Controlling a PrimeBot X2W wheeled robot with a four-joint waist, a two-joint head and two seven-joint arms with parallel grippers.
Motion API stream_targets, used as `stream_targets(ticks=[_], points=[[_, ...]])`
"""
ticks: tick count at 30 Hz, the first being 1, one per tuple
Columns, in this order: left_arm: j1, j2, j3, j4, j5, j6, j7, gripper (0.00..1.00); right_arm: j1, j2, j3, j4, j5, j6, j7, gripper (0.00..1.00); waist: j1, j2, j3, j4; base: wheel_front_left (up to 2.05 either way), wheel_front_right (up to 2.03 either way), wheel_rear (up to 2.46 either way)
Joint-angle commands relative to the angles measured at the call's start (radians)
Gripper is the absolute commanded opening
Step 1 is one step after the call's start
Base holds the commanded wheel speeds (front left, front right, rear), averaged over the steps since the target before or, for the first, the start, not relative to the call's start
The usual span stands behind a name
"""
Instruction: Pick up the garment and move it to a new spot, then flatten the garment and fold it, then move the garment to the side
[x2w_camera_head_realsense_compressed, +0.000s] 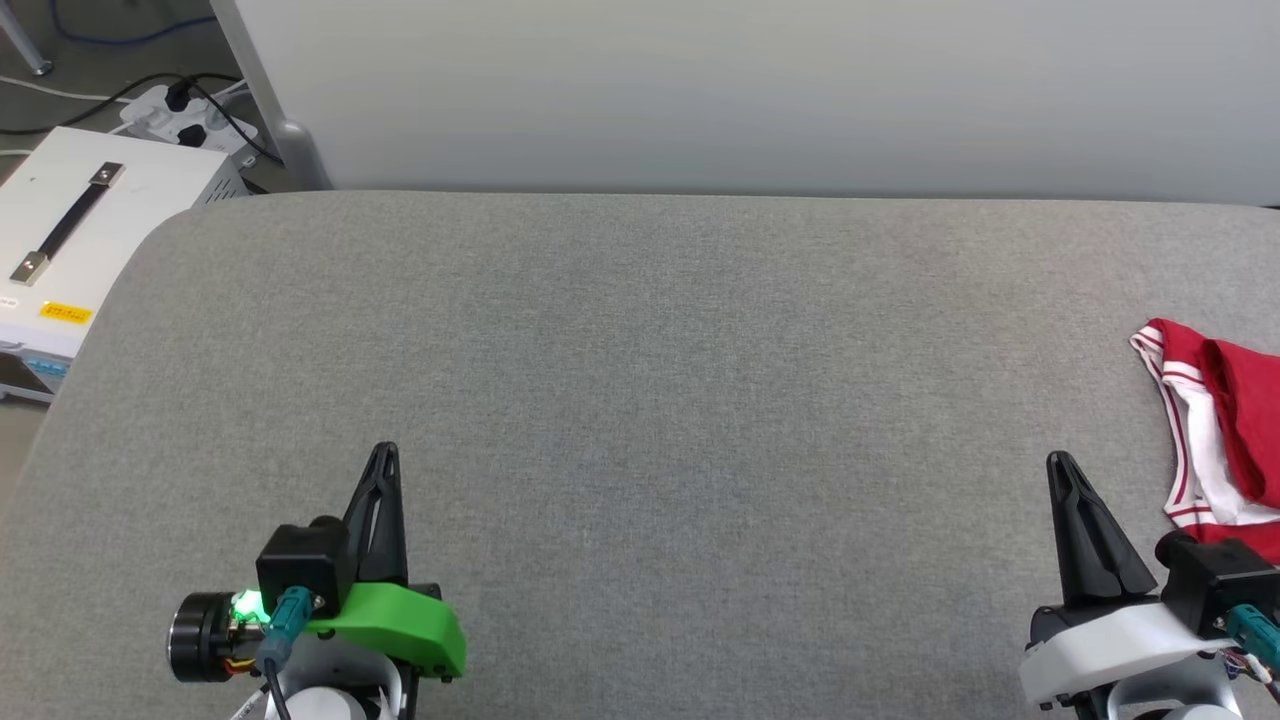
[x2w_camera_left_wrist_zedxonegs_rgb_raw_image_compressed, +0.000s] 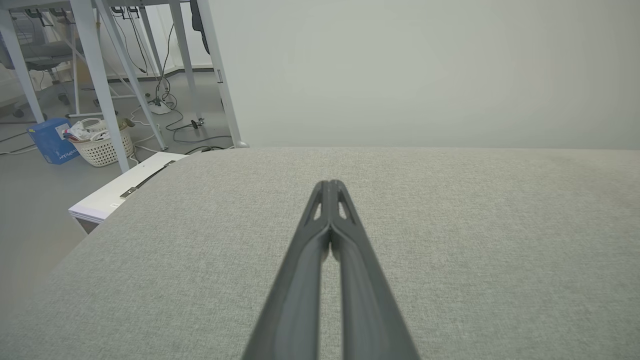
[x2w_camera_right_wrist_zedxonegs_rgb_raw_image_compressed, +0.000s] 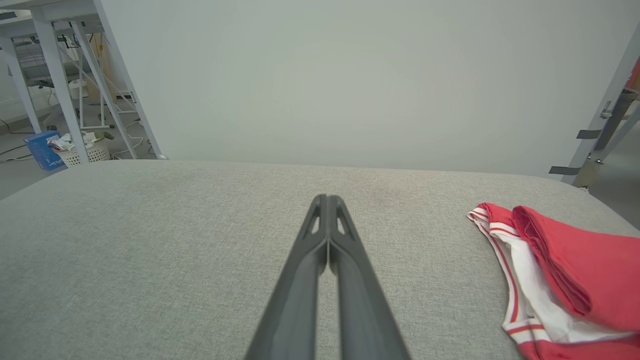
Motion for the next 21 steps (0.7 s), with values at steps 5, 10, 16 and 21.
stream_targets(ticks=[5,10,16,21], points=[[0.01,-0.006,0.005,-0.011,0.015,0.005,0.013,0.0,-0.021,0.003,0.004,0.006,-0.021,0.0,0.016,0.0,0.0,0.0,-0.003,-0.002,0.0,0.0,0.0],[0.011,-0.006,0.007,-0.015,0.018,0.005,0.023,0.0,-0.025,0.004,0.005,0.008,-0.028,0.0,0.026,0.0,0.0,0.0,-0.006,-0.005,0.0,0.0,0.0],[0.012,-0.007,0.009,-0.021,0.022,0.006,0.035,0.0,-0.028,0.006,0.007,0.01,-0.037,0.0,0.038,0.0,0.0,0.0,-0.01,-0.007,0.0,0.0,0.0],[0.013,-0.008,0.011,-0.026,0.027,0.006,0.047,0.0,-0.032,0.008,0.009,0.012,-0.046,-0.001,0.05,0.0,0.0,0.0,-0.013,-0.01,0.0,0.0,0.0]])
